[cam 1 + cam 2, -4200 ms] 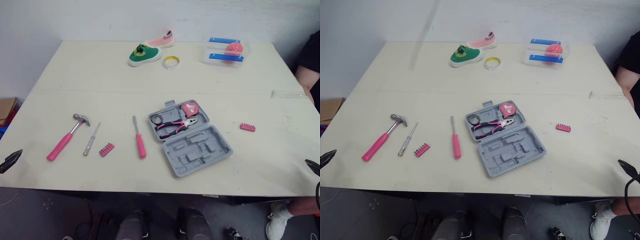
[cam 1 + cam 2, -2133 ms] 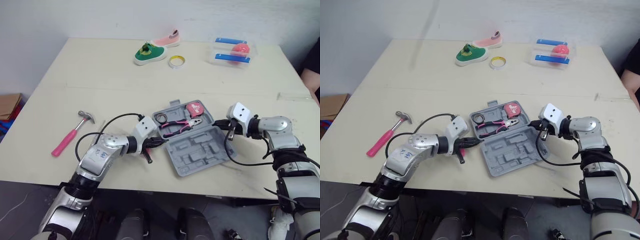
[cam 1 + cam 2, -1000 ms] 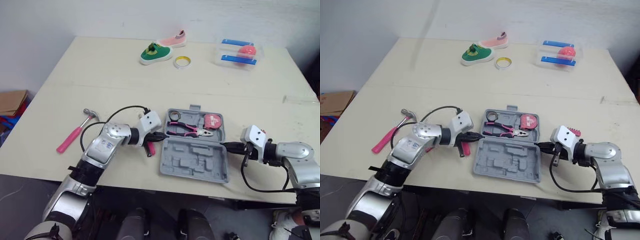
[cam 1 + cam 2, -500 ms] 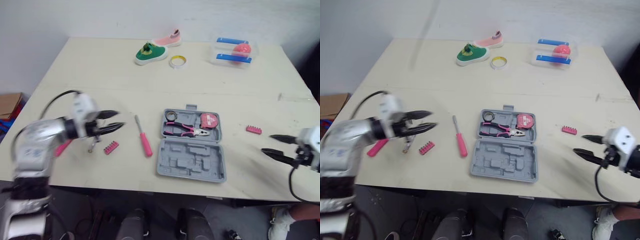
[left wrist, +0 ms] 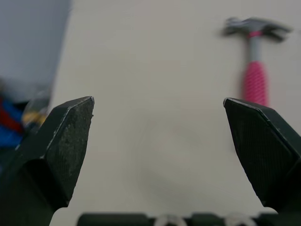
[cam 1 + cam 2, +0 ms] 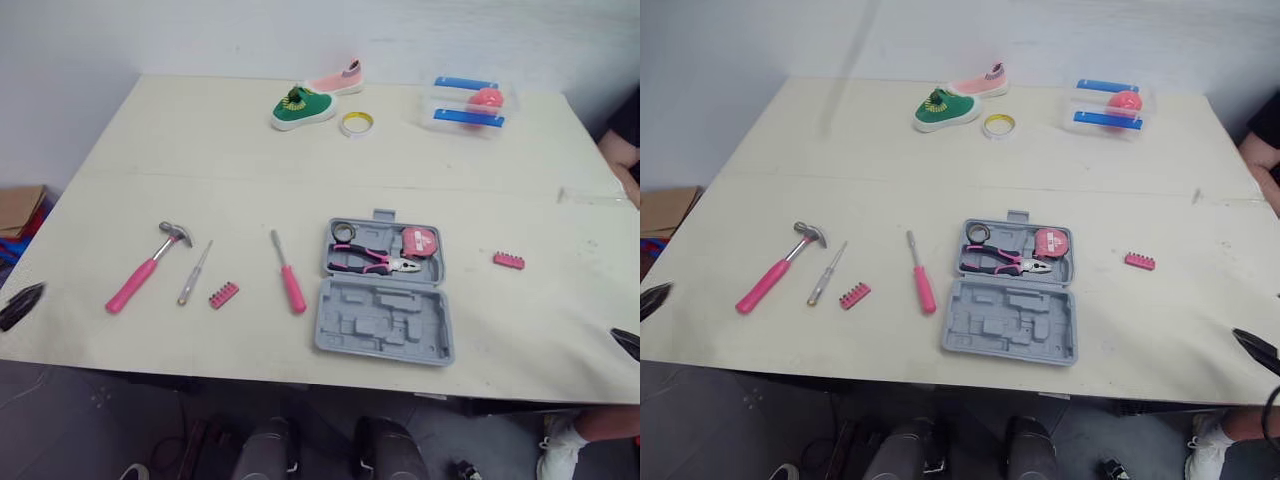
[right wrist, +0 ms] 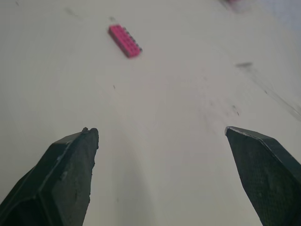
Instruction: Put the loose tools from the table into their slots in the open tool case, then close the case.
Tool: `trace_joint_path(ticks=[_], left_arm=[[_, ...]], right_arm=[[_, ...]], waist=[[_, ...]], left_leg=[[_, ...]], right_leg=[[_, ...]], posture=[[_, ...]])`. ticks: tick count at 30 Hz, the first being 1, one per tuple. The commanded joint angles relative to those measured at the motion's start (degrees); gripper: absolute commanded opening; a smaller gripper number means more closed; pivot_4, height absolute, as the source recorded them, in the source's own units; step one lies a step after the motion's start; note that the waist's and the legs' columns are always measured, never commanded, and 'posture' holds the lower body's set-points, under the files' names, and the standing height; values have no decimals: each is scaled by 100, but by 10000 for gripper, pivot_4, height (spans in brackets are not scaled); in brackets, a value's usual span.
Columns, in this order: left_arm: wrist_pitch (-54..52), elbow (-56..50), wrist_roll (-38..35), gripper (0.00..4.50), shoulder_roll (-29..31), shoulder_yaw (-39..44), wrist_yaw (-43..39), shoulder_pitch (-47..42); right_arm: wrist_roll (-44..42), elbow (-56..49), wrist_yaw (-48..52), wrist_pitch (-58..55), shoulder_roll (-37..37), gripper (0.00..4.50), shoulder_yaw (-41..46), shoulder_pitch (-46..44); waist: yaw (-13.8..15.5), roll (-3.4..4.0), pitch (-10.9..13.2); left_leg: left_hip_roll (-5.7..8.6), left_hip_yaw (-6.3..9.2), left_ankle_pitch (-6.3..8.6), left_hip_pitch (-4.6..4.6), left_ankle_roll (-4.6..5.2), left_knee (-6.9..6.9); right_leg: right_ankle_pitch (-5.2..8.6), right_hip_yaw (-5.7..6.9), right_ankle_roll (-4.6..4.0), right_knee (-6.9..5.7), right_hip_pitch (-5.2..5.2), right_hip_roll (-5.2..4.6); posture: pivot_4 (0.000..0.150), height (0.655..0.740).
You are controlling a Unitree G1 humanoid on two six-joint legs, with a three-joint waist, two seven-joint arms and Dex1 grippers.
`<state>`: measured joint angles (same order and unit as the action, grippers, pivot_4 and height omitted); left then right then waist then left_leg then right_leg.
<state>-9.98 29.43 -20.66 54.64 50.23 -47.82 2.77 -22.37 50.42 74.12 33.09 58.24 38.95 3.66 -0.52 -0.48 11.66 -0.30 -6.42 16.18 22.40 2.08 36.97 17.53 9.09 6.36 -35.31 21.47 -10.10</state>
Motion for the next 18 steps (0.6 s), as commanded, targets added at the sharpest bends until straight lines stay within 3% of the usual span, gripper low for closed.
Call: trace_joint_path(ticks=[1, 6, 10, 14, 18], left_arm=[[341, 360, 55, 44746, 230, 226, 206, 91], [394, 260, -160, 44746, 170, 240, 153, 111], [236, -89, -379, 44746, 121, 26, -204, 116], [-872, -1717, -712, 44746, 13, -628, -263, 251], [-2219, -2811, -1018, 44746, 17, -991, 64, 339]], right_arm=[[-77, 300, 60, 419, 106, 45000, 122, 12], [-284, -203, 229, 320, -267, 45000, -187, -269], [-713, -1438, 288, -260, -711, 45000, -450, -378], [-1347, -3670, -146, -1336, -1317, 45000, -1072, -391], [-1417, -4851, -453, -1836, -1581, 45000, -1444, -351]], waist=[[-27, 0, 0], [-99, -3, -2], [-108, 0, -1], [-105, 3, 1], [-85, 4, 2]], left_leg=[[-1, -5, 11, -5, 18, 2], [-10, 0, 18, -9, 23, 1], [-20, -1, 17, -8, -16, -7], [-32, -5, 14, -8, -30, -5], [-36, -4, 15, -8, -28, 2]], right_leg=[[0, -3, 0, -3, -1, -2], [-2, -23, -5, -7, 2, -12], [12, -19, -30, -13, 10, -5], [13, -19, -31, -14, 8, 7], [13, -25, -31, -22, 10, 12]], posture=[[1500, 7400], [1500, 7400], [1500, 7400], [1500, 7400], [1500, 7400]])
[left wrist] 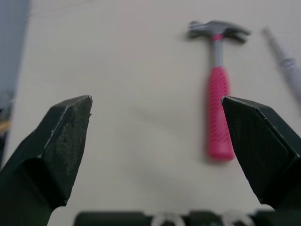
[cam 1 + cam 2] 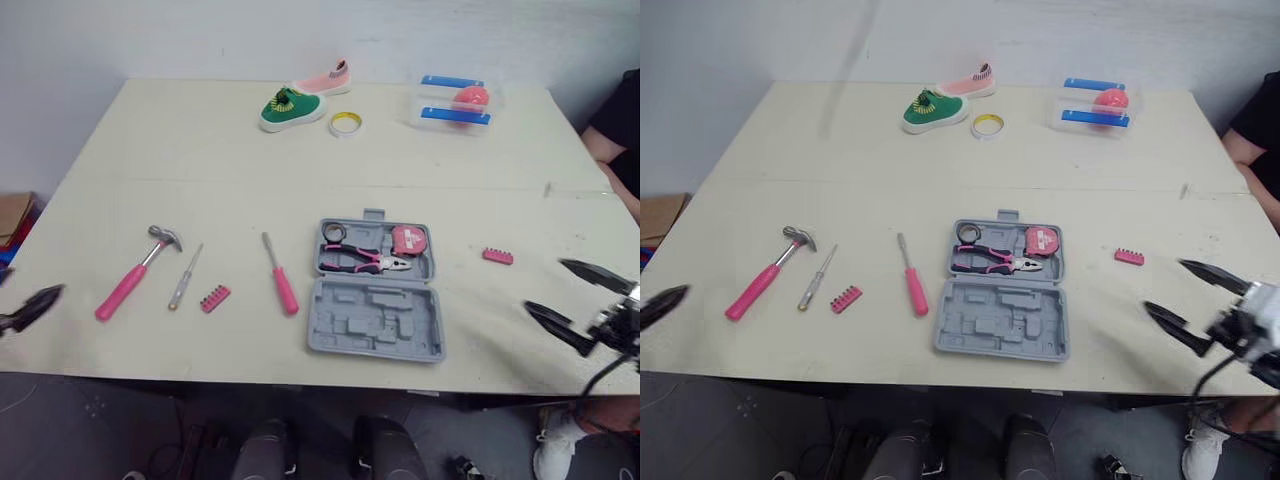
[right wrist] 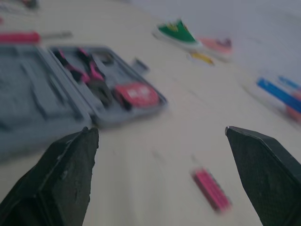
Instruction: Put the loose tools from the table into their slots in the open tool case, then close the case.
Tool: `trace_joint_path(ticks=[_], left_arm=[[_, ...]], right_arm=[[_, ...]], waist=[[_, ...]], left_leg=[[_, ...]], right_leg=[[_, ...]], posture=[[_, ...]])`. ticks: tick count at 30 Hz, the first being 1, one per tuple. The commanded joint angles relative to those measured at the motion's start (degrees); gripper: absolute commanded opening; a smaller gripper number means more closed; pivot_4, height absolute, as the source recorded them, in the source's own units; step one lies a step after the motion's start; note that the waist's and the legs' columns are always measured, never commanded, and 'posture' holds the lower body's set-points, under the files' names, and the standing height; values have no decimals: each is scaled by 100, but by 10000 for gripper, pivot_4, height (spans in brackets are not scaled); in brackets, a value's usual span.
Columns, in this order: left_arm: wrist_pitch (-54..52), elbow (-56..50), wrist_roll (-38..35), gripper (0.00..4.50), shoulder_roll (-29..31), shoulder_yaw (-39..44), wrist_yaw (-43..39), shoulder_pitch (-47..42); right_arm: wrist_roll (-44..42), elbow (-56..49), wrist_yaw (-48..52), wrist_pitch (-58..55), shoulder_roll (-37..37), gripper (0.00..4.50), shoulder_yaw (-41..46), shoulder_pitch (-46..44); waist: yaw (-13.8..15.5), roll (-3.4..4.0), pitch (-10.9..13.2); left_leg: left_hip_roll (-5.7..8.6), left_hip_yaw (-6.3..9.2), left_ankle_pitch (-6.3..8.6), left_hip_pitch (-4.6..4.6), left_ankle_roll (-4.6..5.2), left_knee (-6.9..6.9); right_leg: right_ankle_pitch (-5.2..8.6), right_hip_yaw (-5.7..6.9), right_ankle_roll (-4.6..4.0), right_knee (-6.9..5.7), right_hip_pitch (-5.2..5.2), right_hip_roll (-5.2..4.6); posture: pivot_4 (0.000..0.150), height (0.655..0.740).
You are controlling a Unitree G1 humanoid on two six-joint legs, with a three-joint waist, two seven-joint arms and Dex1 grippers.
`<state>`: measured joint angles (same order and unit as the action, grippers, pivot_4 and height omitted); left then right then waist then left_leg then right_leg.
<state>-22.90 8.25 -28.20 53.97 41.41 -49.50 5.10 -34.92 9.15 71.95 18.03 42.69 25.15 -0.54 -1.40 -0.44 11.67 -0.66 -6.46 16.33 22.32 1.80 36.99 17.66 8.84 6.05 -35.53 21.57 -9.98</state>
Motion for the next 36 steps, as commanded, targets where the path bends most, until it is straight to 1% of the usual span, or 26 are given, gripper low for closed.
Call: trace_joint_path(ticks=[1, 2, 5, 8, 10, 13, 15, 17, 19, 22, 24, 27, 28, 30, 32, 35, 36], left_arm=[[-1286, -982, -335, 44746, 50, -256, 409, 50], [-1931, -1274, -442, 44746, 19, -460, 735, -90], [-3040, -1967, -663, 44746, -128, -955, 1377, -540], [-3557, -2474, -685, 44746, -478, -1454, 1903, -978], [-3826, -2588, -660, 44746, -618, -1599, 2133, -1149], [-4062, -2541, -363, 44746, -947, -1937, 2728, -1472], [-4178, -2565, -372, 44746, -1160, -2012, 2895, -1623], [-3971, -2398, -131, 44746, -1237, -2299, 2986, -1778], [-3779, -2089, 151, 44746, -1394, -2444, 3255, -2002], [-3854, -1986, 146, 44746, -1599, -2576, 3248, -2170], [-3903, -1980, 353, 44746, -1414, -2959, 3141, -2065], [-4139, -1960, 285, 35897, -1337, -2994, 2998, -1962], [-4200, -1968, 247, 32060, -1321, -3003, 2935, -1927], [-4282, -1989, 235, 22213, -1301, -3019, 2869, -1890], [-4366, -2014, 241, 14039, -1294, -2997, 2847, -1870], [-4403, -2062, 234, 2632, -1318, -2975, 2779, -1805], [-4291, -2059, 263, 188, -1346, -2949, 2766, -1798]], right_arm=[[-197, -984, -251, -455, -70, 45000, -198, 45], [-256, -1255, -314, -600, -137, 45000, -348, -18], [-382, -1787, -282, -866, -247, 45000, -702, -147], [-326, -1991, -113, -901, -289, 45000, -960, -258], [-308, -2012, -94, -887, -337, 45000, -1019, -321], [-298, -2069, -121, -872, -373, 45000, -1026, -335], [-274, -2117, -136, -902, -362, 45000, -1037, -327], [-251, -2121, -168, -932, -372, 45000, -1053, -343], [-212, -2127, -153, -947, -373, 45000, -1108, -346], [-154, -2171, -158, -984, -362, 45000, -1191, -435], [-116, -2287, -322, -1133, -372, 45000, -1283, -609], [-93, -2445, -544, -1342, -346, 45000, -1324, -770], [-87, -2500, -604, -1406, -336, 45000, -1327, -797], [-79, -2592, -680, -1508, -321, 45000, -1328, -823], [-65, -2677, -764, -1597, -315, 45000, -1332, -866], [-45, -2788, -906, -1756, -315, 45000, -1363, -960], [-29, -2827, -957, -1820, -317, 45000, -1394, -1013]], waist=[[8, 1, 0], [22, 1, 1], [100, 1, 1], [158, 1, 1], [166, -1, 0], [181, -2, 0], [183, -2, -1], [178, -4, -1], [199, -5, -1], [213, -6, -2], [215, -5, -2], [226, 2, -6], [235, 3, -6], [258, 3, -7], [274, 4, -7], [276, 4, -7], [276, 4, -7]], left_leg=[[-1, 0, 0, 0, -1, -1], [-1, -1, -1, 0, -3, -2], [-4, 0, -3, 1, -7, 2], [-7, 0, -4, 1, -9, 9], [-7, -3, -5, 1, -10, 8], [-7, -6, -6, 1, -10, 7], [-9, -8, -12, 1, -2, 8], [-10, -13, -17, 0, 8, 10], [-9, -15, -15, -2, 4, 12], [-13, -15, -9, -2, -10, 15], [-14, -17, -9, -4, -11, 14], [-14, -21, -10, -12, -14, 12], [-14, -21, -9, -12, -15, 11], [-15, -22, -6, -12, -16, 10], [-15, -25, -1, -12, -14, 11], [-13, -30, 6, -11, -11, 11], [-13, -31, 6, -11, -10, 12]], right_leg=[[0, -1, 0, 2, 1, 3], [0, -2, 0, 2, 1, 5], [0, -7, 0, 1, 0, 16], [0, -14, 0, -1, 0, 26], [0, -18, 0, 0, 0, 31], [-1, -20, -1, 1, 0, 42], [-1, -20, 0, 0, 0, 47], [-1, -24, 0, 0, 0, 49], [-1, -26, 0, -3, 0, 50], [-2, -28, -1, -4, 1, 48], [-2, -30, -1, -5, 1, 48], [-2, -39, -1, -9, 1, 47], [-2, -39, -2, -8, 1, 46], [-2, -41, -2, -4, 2, 46], [-2, -43, -2, 0, 1, 46], [-2, -46, -2, 4, 1, 45], [-2, -46, -1, 5, 1, 45]], posture=[[1500, 7400], [1500, 7400], [1500, 7400], [1500, 7400], [1500, 7400], [1500, 7400], [1500, 7400], [1500, 7400], [1500, 7400], [1500, 7400], [1500, 7400], [1500, 7400], [1500, 7400], [1500, 7400], [1500, 7400], [1500, 7400], [1500, 7400]])
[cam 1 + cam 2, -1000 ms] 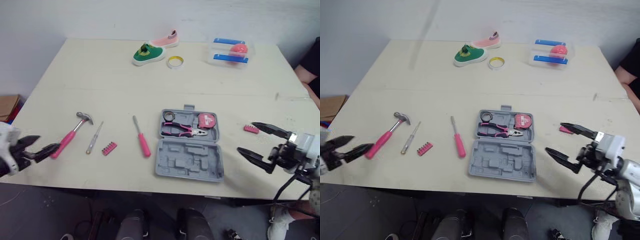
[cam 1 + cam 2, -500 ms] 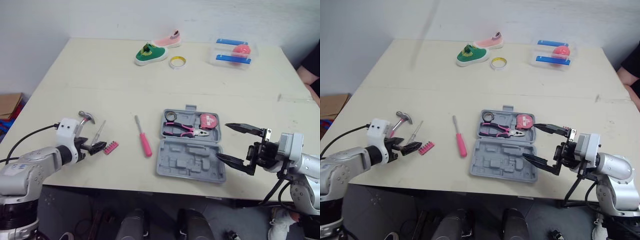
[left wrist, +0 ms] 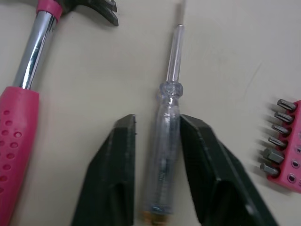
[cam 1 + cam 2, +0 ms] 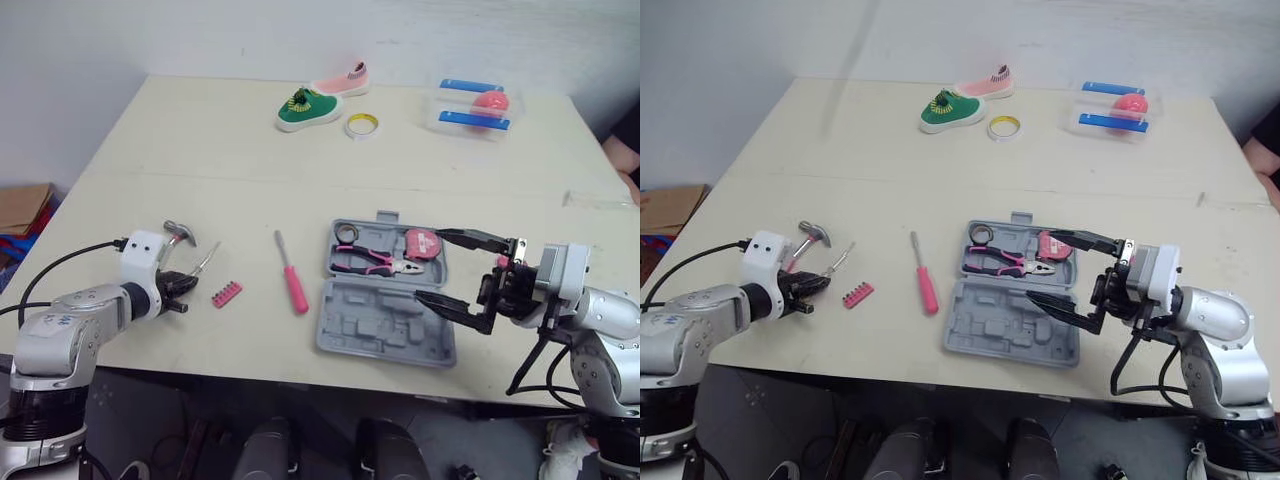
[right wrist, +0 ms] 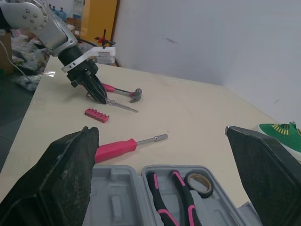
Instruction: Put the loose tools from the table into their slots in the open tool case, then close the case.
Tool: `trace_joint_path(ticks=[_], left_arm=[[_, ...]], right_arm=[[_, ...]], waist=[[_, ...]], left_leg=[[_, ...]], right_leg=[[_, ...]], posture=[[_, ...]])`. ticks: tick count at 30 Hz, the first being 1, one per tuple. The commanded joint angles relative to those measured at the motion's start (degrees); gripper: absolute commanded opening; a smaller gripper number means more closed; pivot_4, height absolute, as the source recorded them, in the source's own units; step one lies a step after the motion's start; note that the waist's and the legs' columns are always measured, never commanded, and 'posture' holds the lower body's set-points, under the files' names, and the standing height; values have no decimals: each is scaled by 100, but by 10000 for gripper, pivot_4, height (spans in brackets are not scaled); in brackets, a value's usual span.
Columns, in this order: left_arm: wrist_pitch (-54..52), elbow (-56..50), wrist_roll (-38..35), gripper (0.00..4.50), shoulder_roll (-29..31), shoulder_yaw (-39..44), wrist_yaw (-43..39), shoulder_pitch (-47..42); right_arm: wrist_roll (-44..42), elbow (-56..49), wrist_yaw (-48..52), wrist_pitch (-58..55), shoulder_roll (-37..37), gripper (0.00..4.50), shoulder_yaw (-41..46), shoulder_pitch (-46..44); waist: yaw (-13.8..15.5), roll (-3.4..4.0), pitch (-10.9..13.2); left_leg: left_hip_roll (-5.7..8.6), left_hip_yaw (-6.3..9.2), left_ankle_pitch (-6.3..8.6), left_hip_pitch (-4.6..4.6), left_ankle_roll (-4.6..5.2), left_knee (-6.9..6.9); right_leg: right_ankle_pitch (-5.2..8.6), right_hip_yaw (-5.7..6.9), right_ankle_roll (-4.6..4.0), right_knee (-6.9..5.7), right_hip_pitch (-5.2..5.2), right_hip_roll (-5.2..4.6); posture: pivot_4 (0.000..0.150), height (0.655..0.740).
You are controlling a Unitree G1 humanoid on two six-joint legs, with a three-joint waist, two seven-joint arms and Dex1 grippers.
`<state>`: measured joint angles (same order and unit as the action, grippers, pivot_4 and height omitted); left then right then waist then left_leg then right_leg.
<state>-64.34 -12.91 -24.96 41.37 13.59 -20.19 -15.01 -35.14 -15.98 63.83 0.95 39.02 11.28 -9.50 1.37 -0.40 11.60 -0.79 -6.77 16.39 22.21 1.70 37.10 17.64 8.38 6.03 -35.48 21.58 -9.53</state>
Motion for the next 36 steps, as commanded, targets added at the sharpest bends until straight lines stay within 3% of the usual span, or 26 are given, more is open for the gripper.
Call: trace_joint_path(ticks=[1, 6, 9, 12, 18, 21, 27, 36], left_arm=[[-61, 65, -37, 188, -104, -149, -172, 212], [1819, 55, 267, 188, -59, 30, -657, 194], [2790, -495, 198, 188, 413, -197, -1744, -70], [3092, -844, -15, 188, 607, -822, -2669, -535], [3073, -844, 48, 188, 447, -1874, -3392, -1536], [3334, -323, 848, 188, 11, -3151, -3766, -2552], [3151, 527, 1662, 188, -990, -4401, -3833, -3543], [3039, 1122, 2643, 188, -1668, -5097, -3699, -4010]], right_arm=[[5, -338, -177, -155, 48, 45000, -30, -154], [170, -404, -539, -307, 59, 45000, 85, -227], [120, -473, -452, -492, 411, 45000, 461, 145], [0, -537, -418, -644, 614, 45000, 873, 620], [-137, -410, 71, -597, 748, 45000, 1462, 1434], [-39, -112, 381, -374, 680, 45000, 1765, 1956], [-4, 158, 572, -77, 569, 45000, 1824, 2182], [-65, -9, 573, 88, 405, 45000, 1869, 2457]], waist=[[0, 0, 0], [37, -1, 1], [79, -11, 7], [141, -12, 5], [102, -3, 2], [125, -5, 2], [129, -7, 4], [78, -7, 4]], left_leg=[[0, -2, 0, 0, 0, 0], [-1, -1, 0, 3, -2, 0], [-1, 3, -1, 22, 0, 9], [-1, 4, 4, 39, 4, 5], [-7, -15, -3, 37, 45, -1], [-17, -14, -6, 39, 44, 8], [-18, -18, -7, 38, 59, 24], [-26, -15, -14, 35, 50, 25]], right_leg=[[0, -1, 0, 0, 0, 0], [0, 1, 0, 1, 3, -2], [-5, 5, -5, 4, 15, -3], [-8, 11, -5, 28, 21, -1], [-13, 51, 5, 46, 2, 62], [-14, 52, 7, 51, 0, 90], [-31, 35, 32, 70, -3, 88], [-31, 34, 26, 60, 1, 91]], posture=[[1500, 7400], [1500, 7400], [1500, 7400], [1500, 7400], [1500, 7400], [1500, 7400], [1500, 7400], [1500, 7400]])
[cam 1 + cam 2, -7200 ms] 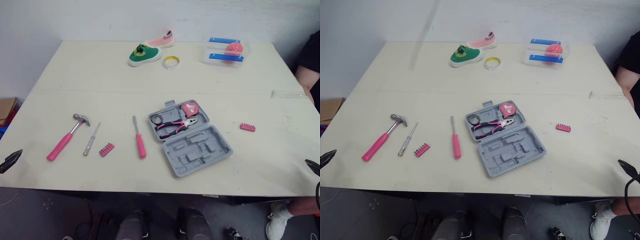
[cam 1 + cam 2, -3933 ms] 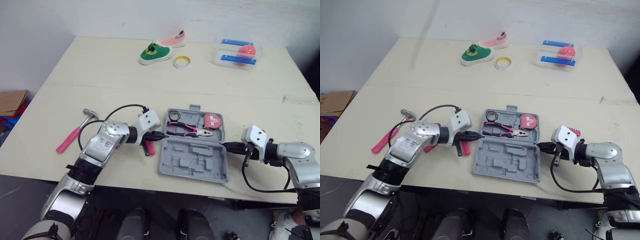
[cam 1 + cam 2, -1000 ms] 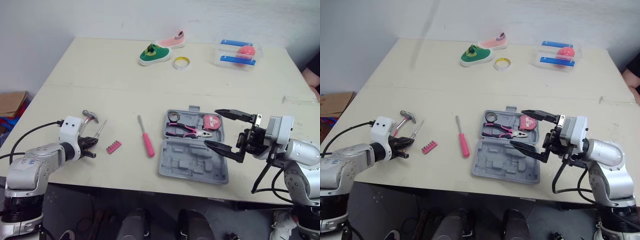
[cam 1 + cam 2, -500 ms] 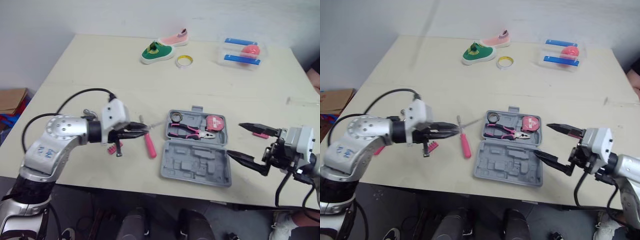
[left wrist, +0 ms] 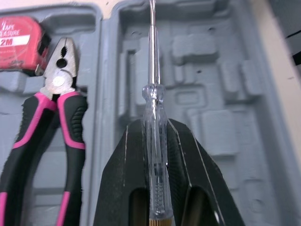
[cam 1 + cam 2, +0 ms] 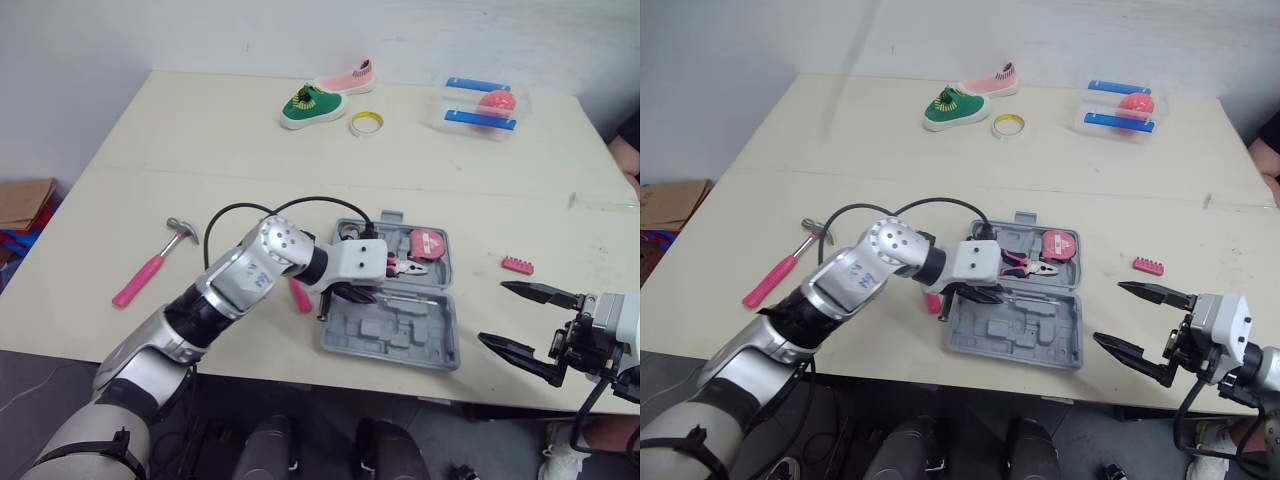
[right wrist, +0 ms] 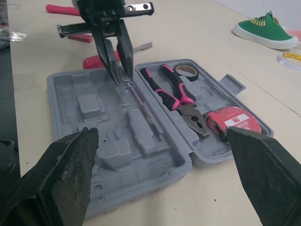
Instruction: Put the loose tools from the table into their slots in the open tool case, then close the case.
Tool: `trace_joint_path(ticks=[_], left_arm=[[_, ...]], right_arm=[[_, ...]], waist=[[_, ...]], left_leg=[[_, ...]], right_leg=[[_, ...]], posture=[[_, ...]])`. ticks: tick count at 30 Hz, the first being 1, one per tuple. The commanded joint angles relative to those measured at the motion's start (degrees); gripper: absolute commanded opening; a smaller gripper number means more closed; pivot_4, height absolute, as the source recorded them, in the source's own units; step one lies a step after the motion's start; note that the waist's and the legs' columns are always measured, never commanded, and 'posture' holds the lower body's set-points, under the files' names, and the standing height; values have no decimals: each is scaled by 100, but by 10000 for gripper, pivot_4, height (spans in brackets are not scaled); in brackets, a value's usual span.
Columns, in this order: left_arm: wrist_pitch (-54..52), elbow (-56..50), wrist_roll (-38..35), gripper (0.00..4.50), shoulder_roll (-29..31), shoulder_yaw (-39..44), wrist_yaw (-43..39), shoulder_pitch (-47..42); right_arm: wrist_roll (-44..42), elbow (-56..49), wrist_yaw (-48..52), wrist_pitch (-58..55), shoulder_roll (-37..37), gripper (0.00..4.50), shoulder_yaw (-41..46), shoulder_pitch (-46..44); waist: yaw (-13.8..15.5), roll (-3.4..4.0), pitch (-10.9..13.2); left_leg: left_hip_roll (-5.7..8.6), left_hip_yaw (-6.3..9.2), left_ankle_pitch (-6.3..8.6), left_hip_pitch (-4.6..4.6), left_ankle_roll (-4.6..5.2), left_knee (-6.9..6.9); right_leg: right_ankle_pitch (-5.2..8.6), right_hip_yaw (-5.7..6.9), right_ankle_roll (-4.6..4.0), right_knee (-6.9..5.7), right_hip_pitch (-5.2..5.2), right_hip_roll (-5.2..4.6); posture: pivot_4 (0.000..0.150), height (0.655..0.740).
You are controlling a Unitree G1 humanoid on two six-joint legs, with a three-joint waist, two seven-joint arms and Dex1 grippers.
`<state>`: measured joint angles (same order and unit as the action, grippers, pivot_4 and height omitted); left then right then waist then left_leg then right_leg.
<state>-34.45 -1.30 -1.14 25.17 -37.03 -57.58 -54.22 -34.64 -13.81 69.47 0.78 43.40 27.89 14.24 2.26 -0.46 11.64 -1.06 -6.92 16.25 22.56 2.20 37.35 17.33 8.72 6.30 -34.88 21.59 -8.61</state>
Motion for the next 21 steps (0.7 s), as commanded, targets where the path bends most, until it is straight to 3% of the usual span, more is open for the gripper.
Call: trace_joint_path(ticks=[1, 21], left_arm=[[29, -4, 367, 188, -68, -67, 82, -83], [175, 186, 1180, 188, -275, -206, 12, 9]], right_arm=[[-124, -270, -8, 103, -39, 45000, 221, 130], [-113, -431, -122, 202, -153, 45000, 99, 258]], waist=[[-13, 0, 0], [24, 0, 0]], left_leg=[[0, 0, 0, 0, 1, 2], [0, 8, 5, 5, 10, 27]], right_leg=[[0, 0, 0, -1, 0, -1], [-2, -42, -3, -15, -2, -10]], posture=[[1500, 7400], [1500, 7400]])
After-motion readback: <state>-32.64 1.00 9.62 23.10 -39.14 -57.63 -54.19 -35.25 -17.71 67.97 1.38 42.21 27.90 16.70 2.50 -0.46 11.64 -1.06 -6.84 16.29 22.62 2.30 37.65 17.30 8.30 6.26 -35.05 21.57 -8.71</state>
